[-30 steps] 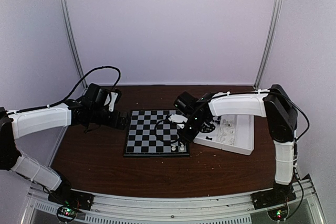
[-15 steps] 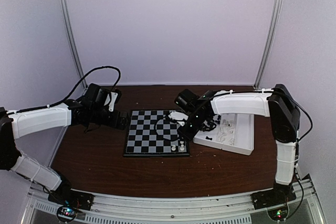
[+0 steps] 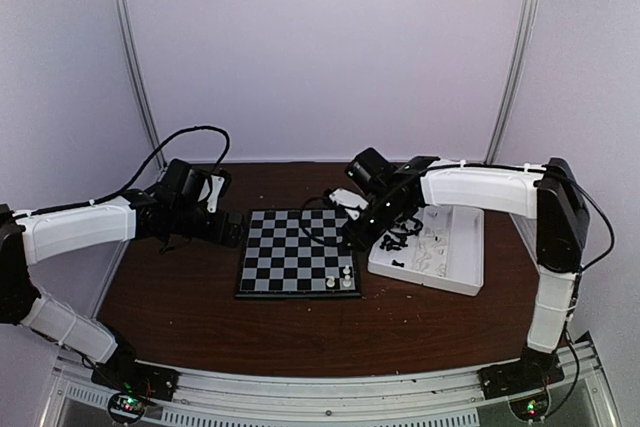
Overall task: Set up the chess pieces on the board
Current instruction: Pick up the chess piece from the storage box.
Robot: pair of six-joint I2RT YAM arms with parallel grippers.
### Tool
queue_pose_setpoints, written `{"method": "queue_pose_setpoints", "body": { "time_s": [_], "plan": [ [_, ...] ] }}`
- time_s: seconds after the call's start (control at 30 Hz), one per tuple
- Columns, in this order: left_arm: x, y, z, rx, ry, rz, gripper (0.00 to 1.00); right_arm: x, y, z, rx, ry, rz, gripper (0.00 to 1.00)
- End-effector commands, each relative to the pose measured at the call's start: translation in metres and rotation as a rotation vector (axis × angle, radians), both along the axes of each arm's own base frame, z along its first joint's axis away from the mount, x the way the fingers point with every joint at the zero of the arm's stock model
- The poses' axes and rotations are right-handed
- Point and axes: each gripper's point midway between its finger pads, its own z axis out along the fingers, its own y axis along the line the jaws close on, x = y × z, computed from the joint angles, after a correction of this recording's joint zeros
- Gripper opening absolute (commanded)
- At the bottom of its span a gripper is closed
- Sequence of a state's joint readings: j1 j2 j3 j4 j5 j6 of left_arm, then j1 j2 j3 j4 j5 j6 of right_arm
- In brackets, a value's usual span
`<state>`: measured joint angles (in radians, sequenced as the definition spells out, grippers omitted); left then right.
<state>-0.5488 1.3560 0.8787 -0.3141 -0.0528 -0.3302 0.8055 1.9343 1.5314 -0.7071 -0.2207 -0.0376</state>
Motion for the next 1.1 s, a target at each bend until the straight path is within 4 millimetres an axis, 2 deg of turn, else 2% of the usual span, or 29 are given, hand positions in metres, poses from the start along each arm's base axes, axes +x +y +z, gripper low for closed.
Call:
{"method": "queue_pose_setpoints", "body": {
  "time_s": [0.0,0.17,0.3,0.43,0.53,0.63,0.87,1.07],
  "plan": [
    [0.006,0.0,0.01,-0.009,-0.044,0.004,0.98,0.031,-0.021,0.05,0.138,-0.04,-0.202,0.32],
    [0.005,-0.001,0.013,-0.021,-0.044,0.002,0.98,0.06,-0.075,0.052,0.209,0.048,-0.475,0.4],
    [0.004,-0.002,0.013,-0.031,-0.039,0.0,0.98,0.073,-0.125,0.042,0.168,0.016,-0.634,0.46],
    [0.004,-0.004,0.013,-0.042,-0.032,-0.002,0.98,0.073,-0.156,0.026,0.07,0.012,-0.702,0.4],
    [0.005,-0.006,0.013,-0.05,-0.025,-0.004,0.98,0.074,-0.175,0.015,0.009,0.005,-0.754,0.29],
    [0.005,-0.007,0.014,-0.058,-0.022,-0.004,0.98,0.074,-0.194,0.006,-0.068,-0.012,-0.804,0.29],
    [0.004,-0.007,0.014,-0.058,-0.023,-0.004,0.98,0.075,-0.217,-0.012,-0.15,-0.022,-0.851,0.25],
    [0.005,-0.007,0.014,-0.057,-0.024,-0.005,0.98,0.077,-0.217,-0.029,-0.102,0.043,-0.925,0.2]
  ]
}}
